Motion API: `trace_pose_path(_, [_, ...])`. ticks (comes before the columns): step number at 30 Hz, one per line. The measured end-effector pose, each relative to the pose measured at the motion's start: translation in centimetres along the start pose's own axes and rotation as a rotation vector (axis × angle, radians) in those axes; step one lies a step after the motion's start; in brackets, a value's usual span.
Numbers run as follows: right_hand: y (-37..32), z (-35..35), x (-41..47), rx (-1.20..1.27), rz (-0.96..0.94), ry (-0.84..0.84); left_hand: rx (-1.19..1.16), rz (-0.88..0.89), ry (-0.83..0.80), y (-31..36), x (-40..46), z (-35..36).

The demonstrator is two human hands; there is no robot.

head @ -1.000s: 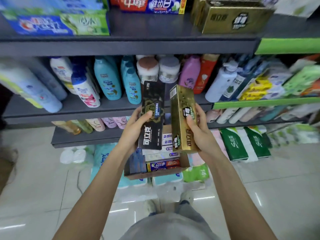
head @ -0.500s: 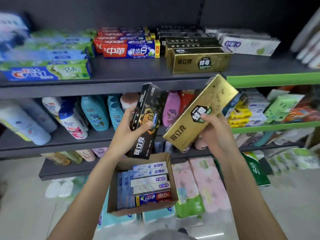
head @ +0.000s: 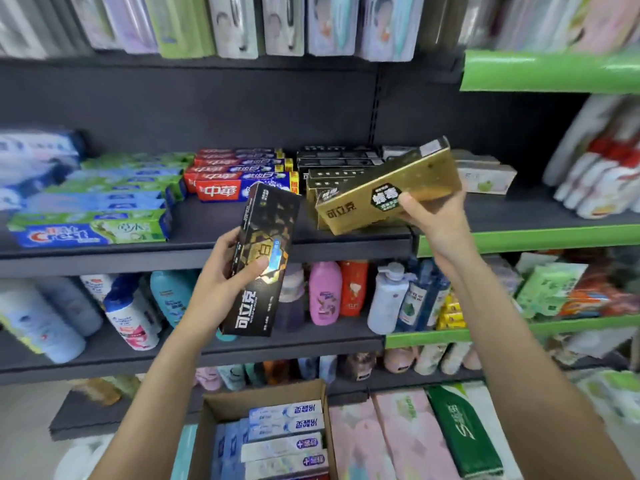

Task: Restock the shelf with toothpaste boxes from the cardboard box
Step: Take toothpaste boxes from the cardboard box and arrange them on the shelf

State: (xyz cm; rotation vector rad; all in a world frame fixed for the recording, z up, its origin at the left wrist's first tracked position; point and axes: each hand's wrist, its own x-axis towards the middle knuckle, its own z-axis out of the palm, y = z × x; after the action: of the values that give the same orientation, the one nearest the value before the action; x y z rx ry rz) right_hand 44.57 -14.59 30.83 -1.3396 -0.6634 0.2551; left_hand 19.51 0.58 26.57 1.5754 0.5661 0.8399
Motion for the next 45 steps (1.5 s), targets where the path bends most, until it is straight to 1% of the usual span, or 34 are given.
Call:
trace_pose_path(3, [1.9, 0.3, 1.5, -0.227, 0.031, 0.054, -0.006, 0.013, 0.013, 0.0, 0.5, 0.6])
trace_pose_path(5, [2.5, 0.3, 2.0, -0.36, 0.004, 0.129, -0.009, 0.013, 0.015, -0.1, 0.9, 1.0])
trace_pose_path(9, [3.4, 0.6, 1.8, -0.821, -0.131, 0.302, 0.021, 0.01, 0.039, -0.2, 1.5, 1.5])
trace_pose_path(11, [4.8, 0.7, 1.0, -1.0, -0.234, 0.314, 0.027, 0.017, 0.051, 0.2, 1.7, 1.7])
trace_pose_path(14, [6.7, 0.4, 0.2, -1.085, -0.312, 0.305, -0.009, 0.003, 0.053, 0.5, 1.8, 1.9])
trace_pose_path(18, [6.6, 0.1, 0.3, -1.184, -0.414, 0.273, -0.001, -0.009, 0.025, 0.9, 1.9, 2.1])
trace_pose_path(24, [5.7, 0.5, 0.0, -1.197, -0.397, 0.2, 0.043, -0.02, -0.025, 1.1, 1.9, 2.4])
trace_pose_path(26, [4.6, 1.2, -0.9, -1.057, -0.461, 0.161, 0.078, -0.012, -0.031, 1.4, 2.1, 2.5])
trace_pose_path(29, [1.6, 2.9, -2.2, -0.799, -0.559, 0.007, 0.094, -0.006, -0.054, 2.6, 3.4, 2.6])
trace_pose_path(31, [-0.4, 4.1, -2.2, -0.659, -0.533, -0.121, 0.03, -0.047, -0.1, 4.0, 4.6, 3.0])
trace_pose_path(33, [-2.1, 5.1, -1.2, -0.53, -0.443, -0.206, -0.01, -0.093, -0.165, 5.4, 6.3, 3.3])
trace_pose_path(34, [-2.8, 5.4, -0.6, -0.541, -0.445, -0.223, 0.025, -0.087, -0.214, 6.1, 7.2, 3.3])
trace_pose_path(35, [-3.5, 5.5, 0.2, -0.627, -0.5, -0.228, 0.123, -0.033, -0.267, 6.8, 8.1, 3.2])
trace_pose_path(37, [-4.5, 5.3, 2.2, -0.855, -0.634, -0.269, 0.467, 0.202, -0.381, 8.3, 9.9, 2.9])
trace_pose_path(39, [-5.4, 4.6, 4.2, -1.007, -0.657, -0.366, 0.839, 0.424, -0.459, 10.0, 11.4, 2.9])
trace_pose_path(41, [-5.6, 4.1, 5.9, -1.071, -0.625, -0.502, 1.161, 0.573, -0.452, 11.2, 12.7, 3.2])
trace_pose_path(43, [-5.4, 4.0, 7.0, -1.072, -0.577, -0.595, 1.396, 0.69, -0.415, 11.9, 14.1, 3.8])
trace_pose_path(44, [-5.2, 4.2, 7.3, -1.057, -0.562, -0.594, 1.472, 0.758, -0.388, 12.1, 14.6, 4.1])
trace_pose_path(45, [-5.0, 4.2, 7.8, -1.037, -0.559, -0.554, 1.498, 0.857, -0.341, 12.0, 15.1, 4.3])
